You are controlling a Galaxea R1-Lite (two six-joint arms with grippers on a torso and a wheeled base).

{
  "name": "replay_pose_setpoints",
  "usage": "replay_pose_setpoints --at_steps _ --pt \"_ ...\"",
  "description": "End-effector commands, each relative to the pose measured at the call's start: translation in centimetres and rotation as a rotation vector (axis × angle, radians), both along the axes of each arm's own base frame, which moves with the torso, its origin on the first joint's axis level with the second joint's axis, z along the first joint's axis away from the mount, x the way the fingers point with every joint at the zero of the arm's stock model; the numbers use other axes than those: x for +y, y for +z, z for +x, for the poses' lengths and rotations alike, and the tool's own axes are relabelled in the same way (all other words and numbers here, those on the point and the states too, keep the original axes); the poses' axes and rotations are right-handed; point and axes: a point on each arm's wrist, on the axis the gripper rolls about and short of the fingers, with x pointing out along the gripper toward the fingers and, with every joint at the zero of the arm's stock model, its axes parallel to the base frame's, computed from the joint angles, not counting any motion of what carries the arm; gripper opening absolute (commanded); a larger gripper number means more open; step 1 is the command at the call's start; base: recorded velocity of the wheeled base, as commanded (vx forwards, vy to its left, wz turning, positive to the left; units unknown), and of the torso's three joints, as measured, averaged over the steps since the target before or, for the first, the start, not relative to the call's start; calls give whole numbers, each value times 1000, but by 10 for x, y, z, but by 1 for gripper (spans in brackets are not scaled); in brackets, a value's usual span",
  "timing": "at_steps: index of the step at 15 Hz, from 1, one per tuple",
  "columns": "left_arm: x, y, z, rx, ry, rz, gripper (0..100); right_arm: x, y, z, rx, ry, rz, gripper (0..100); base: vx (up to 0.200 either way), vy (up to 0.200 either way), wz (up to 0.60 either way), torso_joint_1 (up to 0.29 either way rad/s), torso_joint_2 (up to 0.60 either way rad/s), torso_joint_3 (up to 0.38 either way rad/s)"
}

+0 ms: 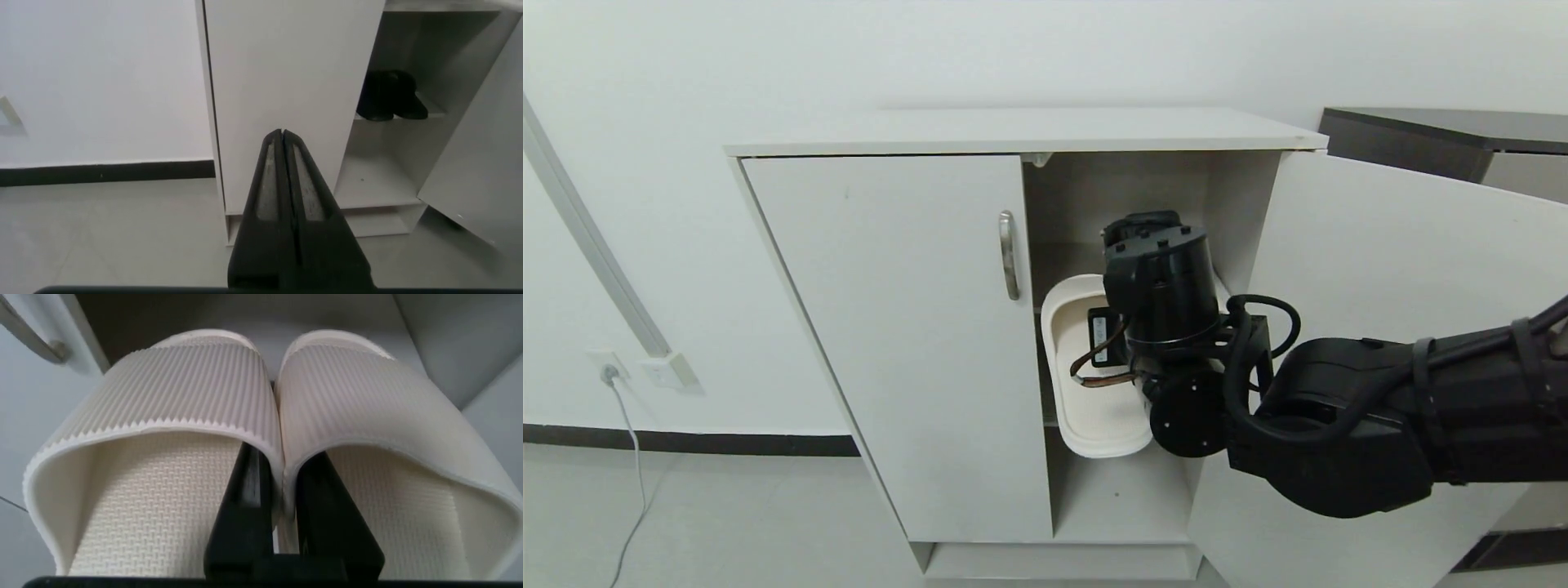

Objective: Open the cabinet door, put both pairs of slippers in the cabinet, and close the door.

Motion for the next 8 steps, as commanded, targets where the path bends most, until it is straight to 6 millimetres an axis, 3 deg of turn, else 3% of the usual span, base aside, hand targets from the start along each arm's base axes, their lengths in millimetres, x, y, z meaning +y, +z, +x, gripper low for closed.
replay_pose_setpoints --at_steps 1,5,8 --pt "0 0 0 1 -1 1 0 0 -1 1 2 -2 -2 0 200 0 0 2 2 12" --pt "0 0 0 1 1 1 0 1 -2 0 -2 -2 0 0 200 0 0 4 5 4" --pt "0 0 0 1 1 1 0 5 -6 2 2 0 -14 0 0 0 0 0 0 0"
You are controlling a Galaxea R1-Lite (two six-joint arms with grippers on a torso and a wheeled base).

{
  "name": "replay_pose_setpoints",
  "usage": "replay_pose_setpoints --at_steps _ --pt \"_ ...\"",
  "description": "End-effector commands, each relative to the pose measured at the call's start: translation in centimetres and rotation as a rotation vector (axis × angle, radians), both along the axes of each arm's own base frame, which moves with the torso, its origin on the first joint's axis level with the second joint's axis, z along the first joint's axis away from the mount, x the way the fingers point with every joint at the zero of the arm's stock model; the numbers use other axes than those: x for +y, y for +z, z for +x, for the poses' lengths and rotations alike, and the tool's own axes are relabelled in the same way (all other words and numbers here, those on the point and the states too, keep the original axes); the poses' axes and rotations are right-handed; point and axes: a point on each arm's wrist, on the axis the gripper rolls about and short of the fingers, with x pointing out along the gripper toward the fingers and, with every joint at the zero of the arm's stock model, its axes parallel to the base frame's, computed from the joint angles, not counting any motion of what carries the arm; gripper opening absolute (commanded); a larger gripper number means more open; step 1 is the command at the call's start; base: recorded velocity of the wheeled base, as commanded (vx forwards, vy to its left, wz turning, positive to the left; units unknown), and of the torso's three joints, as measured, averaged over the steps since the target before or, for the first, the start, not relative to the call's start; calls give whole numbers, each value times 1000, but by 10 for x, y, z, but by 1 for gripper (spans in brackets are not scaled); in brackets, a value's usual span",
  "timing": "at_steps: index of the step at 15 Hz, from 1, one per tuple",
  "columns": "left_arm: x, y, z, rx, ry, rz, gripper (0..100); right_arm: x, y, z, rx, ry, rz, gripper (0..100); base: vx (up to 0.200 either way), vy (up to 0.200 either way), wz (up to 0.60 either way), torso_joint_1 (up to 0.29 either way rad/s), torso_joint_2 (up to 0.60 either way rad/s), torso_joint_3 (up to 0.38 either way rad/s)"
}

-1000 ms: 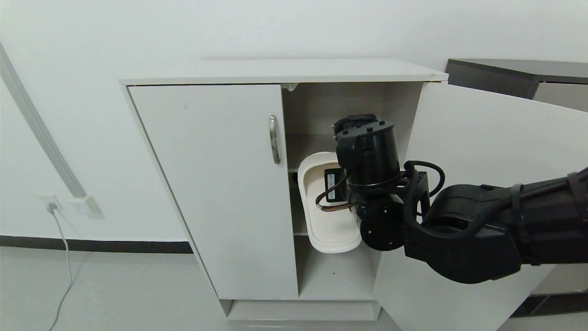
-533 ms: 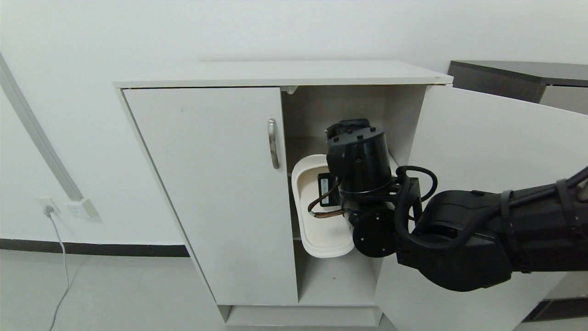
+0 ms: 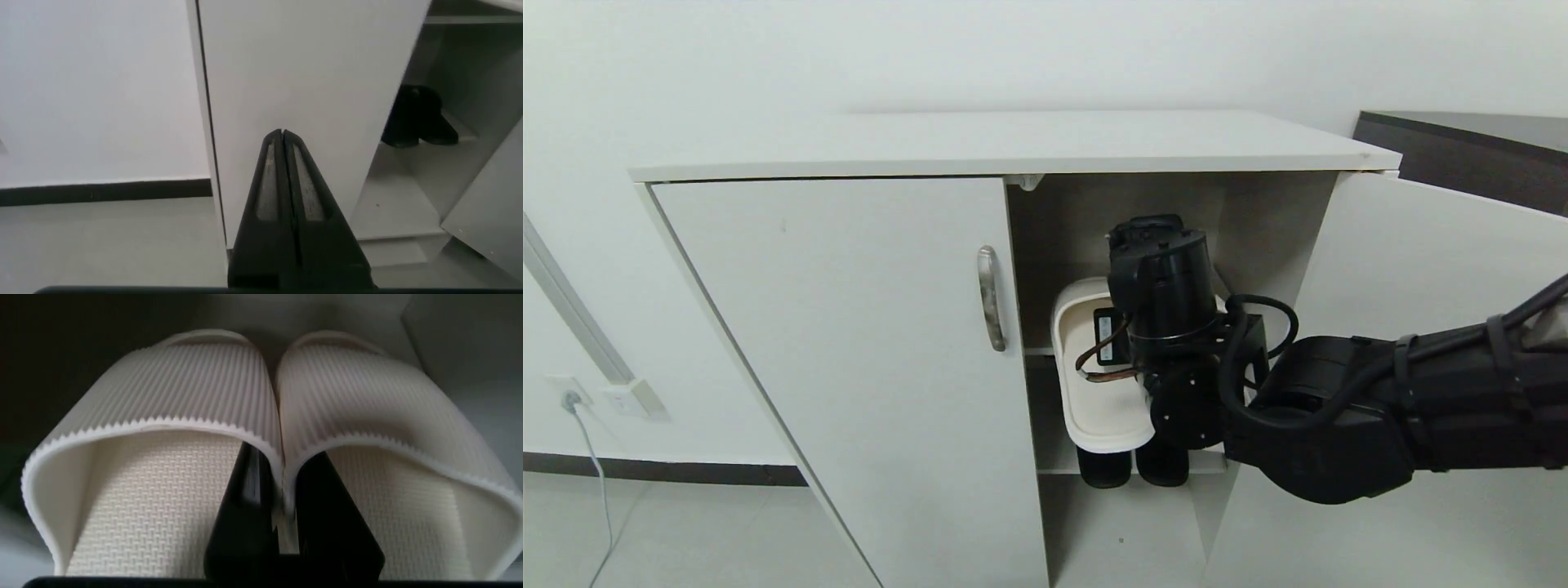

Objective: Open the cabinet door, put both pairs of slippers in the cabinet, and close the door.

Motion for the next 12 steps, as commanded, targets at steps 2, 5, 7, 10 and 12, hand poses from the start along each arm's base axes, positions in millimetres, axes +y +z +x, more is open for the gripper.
replay_pose_setpoints --at_steps 2,5,7,10,12 --pt "0 0 0 0 0 0 0 3 -3 3 3 2 -7 0 0 0 0 0 0 0" --pt "0 0 0 0 3 0 0 4 -8 23 3 -8 4 0 0 0 0 0 0 0" --pt "0 0 0 2 4 0 0 5 -3 34 -6 -8 19 0 0 0 0 0 0 0" --pt "0 0 0 0 7 -1 0 6 -2 53 10 4 11 0 0 0 0 0 0 0" --pt "0 0 0 0 7 -3 0 8 -1 70 10 -16 12 0 0 0 0 0 0 0"
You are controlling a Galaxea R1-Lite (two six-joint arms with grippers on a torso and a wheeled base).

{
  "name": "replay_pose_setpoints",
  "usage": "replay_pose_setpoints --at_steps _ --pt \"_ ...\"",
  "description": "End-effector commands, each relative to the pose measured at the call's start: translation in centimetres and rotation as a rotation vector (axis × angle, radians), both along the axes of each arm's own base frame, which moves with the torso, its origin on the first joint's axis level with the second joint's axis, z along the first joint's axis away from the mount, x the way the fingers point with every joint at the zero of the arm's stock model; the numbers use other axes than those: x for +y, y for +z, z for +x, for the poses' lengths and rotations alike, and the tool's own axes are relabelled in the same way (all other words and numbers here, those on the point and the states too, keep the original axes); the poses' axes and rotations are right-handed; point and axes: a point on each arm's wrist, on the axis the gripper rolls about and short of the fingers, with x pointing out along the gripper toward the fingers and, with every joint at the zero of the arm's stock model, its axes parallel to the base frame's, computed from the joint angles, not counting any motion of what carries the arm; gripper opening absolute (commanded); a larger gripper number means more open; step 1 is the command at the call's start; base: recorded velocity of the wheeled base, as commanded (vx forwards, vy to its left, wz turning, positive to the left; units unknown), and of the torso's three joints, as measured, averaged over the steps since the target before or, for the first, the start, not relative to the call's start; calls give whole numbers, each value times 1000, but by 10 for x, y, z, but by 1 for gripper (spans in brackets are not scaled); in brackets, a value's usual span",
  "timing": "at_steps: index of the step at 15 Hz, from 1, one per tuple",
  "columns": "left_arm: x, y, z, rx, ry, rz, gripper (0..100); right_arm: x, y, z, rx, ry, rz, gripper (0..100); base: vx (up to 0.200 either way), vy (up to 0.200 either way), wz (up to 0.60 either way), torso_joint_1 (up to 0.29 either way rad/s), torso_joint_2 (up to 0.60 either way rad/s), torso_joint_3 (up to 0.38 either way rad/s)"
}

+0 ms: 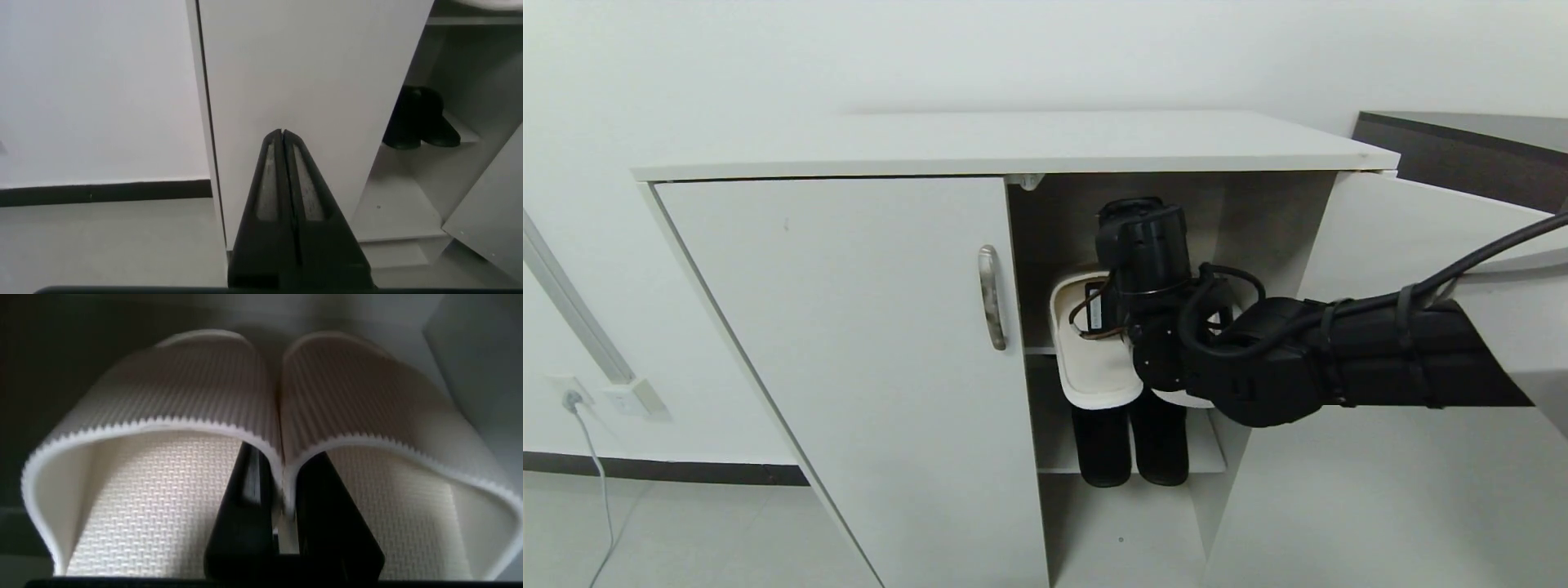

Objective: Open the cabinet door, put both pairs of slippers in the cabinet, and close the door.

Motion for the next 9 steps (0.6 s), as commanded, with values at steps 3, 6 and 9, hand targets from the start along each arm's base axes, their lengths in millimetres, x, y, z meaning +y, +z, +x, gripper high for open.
replay_pose_setpoints --at_steps 3,6,9 --pt "0 0 0 4 1 -3 0 6 -7 28 12 -30 -8 0 0 0 0 0 0 0" --pt "0 0 0 0 1 -3 0 4 -9 38 4 -47 0 0 0 0 0 0 0 0" --pt "0 0 0 2 1 2 0 3 -8 52 -13 -68 18 0 0 0 0 0 0 0"
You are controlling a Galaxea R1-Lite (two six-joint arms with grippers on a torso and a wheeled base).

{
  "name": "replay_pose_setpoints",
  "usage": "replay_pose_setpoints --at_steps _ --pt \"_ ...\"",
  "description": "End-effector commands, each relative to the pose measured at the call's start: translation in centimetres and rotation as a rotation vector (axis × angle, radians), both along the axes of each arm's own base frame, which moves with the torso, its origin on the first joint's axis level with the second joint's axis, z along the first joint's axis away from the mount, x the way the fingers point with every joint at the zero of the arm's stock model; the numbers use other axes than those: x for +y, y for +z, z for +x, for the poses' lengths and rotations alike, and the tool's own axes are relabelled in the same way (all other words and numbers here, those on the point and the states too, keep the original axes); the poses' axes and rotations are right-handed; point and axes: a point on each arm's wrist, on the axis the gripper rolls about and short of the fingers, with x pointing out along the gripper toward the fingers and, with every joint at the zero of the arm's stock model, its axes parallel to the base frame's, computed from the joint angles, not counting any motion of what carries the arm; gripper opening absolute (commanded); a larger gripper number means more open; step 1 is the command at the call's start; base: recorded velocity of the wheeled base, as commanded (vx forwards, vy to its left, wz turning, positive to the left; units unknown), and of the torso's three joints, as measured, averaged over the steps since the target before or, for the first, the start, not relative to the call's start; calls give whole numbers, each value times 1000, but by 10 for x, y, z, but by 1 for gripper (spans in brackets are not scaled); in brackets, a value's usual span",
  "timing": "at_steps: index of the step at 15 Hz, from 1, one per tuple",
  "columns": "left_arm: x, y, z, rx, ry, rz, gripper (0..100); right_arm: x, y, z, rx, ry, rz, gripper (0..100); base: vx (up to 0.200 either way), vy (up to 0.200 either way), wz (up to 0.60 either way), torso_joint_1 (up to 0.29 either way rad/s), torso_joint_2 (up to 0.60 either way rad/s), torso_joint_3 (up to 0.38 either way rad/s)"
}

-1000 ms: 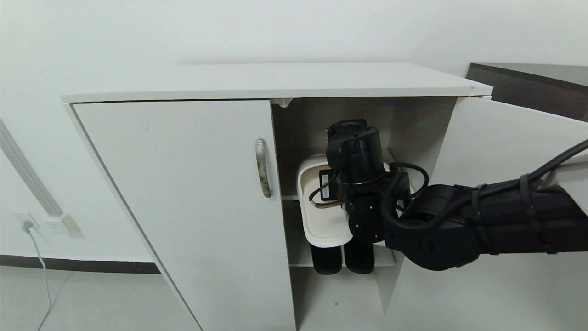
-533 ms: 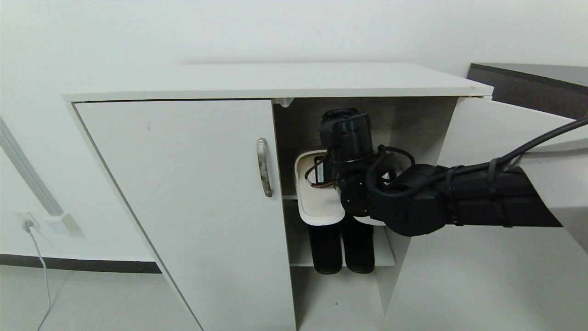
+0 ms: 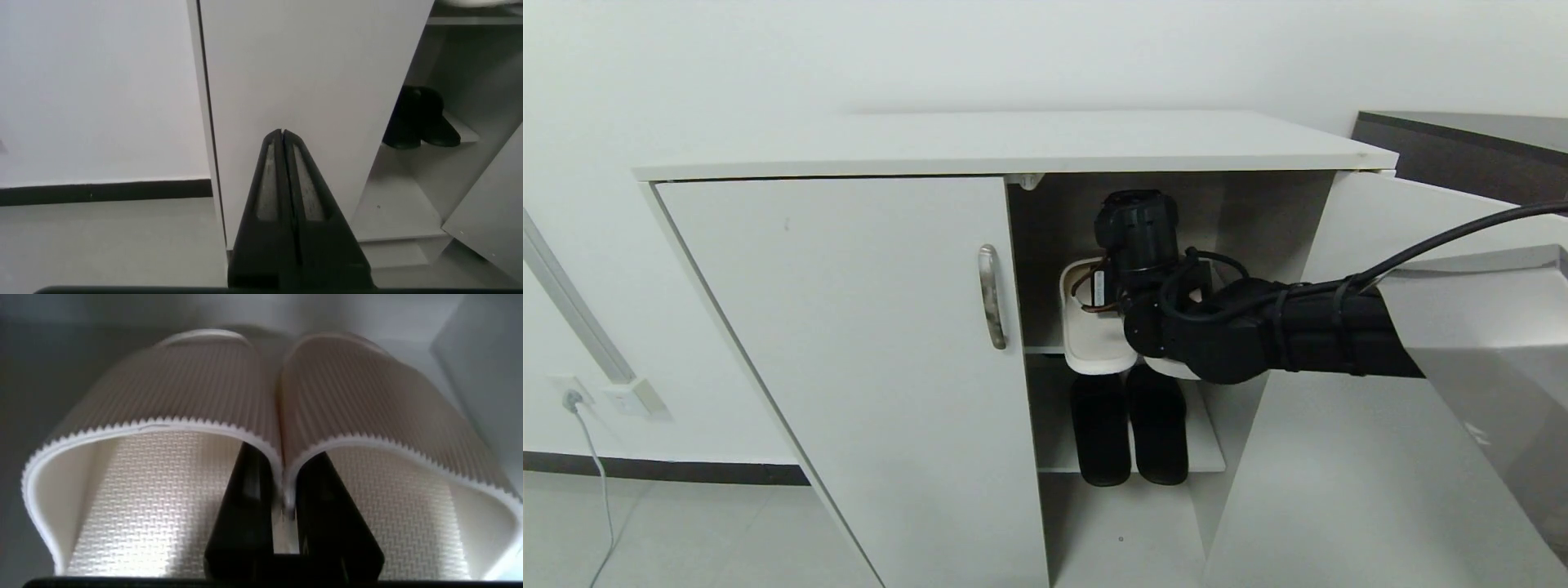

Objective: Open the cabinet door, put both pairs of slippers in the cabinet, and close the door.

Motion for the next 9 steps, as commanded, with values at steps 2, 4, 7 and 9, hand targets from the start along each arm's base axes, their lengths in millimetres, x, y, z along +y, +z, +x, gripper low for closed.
replay_pose_setpoints --at_steps 2,4,7,9 --pt "0 0 0 2 1 1 0 1 -3 13 4 -16 -2 0 0 0 0 0 0 0" --pt "0 0 0 2 1 -1 0 1 -1 17 8 -22 -3 0 0 0 0 0 0 0" --pt "0 0 0 2 1 -3 0 1 -5 22 16 -28 -10 0 0 0 0 0 0 0" --pt "0 0 0 2 0 -3 0 0 -7 27 15 -38 -9 0 0 0 0 0 0 0"
